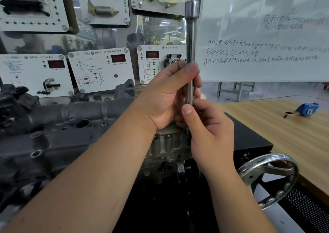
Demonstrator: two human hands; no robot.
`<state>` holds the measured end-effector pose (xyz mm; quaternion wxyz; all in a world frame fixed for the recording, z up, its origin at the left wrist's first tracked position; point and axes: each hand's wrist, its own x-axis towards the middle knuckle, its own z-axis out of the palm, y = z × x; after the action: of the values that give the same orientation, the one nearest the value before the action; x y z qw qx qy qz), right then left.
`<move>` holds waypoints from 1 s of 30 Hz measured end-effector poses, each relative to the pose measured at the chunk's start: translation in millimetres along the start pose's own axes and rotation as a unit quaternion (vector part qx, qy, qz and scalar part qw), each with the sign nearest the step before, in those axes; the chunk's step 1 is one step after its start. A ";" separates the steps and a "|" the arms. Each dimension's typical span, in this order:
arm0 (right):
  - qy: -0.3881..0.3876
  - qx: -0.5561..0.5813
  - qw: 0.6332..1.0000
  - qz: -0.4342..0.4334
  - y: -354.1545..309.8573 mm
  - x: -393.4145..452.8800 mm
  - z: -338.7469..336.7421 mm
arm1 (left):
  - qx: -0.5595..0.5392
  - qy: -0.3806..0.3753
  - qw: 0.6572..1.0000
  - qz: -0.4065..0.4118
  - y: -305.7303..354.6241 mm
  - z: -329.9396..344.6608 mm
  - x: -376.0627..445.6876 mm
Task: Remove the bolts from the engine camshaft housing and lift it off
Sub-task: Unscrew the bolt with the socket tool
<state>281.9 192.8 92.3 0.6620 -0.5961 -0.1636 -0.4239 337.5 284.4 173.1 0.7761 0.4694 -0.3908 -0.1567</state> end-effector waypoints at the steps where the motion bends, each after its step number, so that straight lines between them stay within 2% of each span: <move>1: 0.004 -0.006 1.000 -0.006 0.6 -0.5 0.5 | -0.011 -0.010 1.000 -0.013 1.2 0.9 -0.2; 3: 0.005 -0.002 1.000 -0.007 1.5 -1.0 1.1 | -0.037 -0.027 0.998 -0.037 3.1 1.7 -0.4; 6: -0.003 0.021 1.000 0.010 1.3 -0.5 -0.1 | -0.032 -0.039 0.998 -0.031 2.3 1.0 -0.7; 17: -0.003 0.035 0.999 0.023 -1.6 1.4 -0.1 | 0.006 0.008 1.000 0.027 -0.9 -0.6 -2.0; 22: -0.015 0.041 0.999 0.022 0.1 1.6 -0.7 | -0.014 -0.014 0.999 -0.037 2.6 2.7 -1.9; 25: -0.012 0.058 0.998 0.032 -0.5 1.5 0.0 | -0.015 -0.020 0.999 -0.025 1.0 2.9 -2.0; 30: -0.006 0.038 0.999 0.035 -1.2 1.3 -0.6 | 0.000 0.010 1.000 0.004 0.4 2.8 -1.7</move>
<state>281.6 191.9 93.9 0.6976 -0.5787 -0.1620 -0.3902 334.3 284.0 173.4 0.7808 0.4691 -0.3850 -0.1487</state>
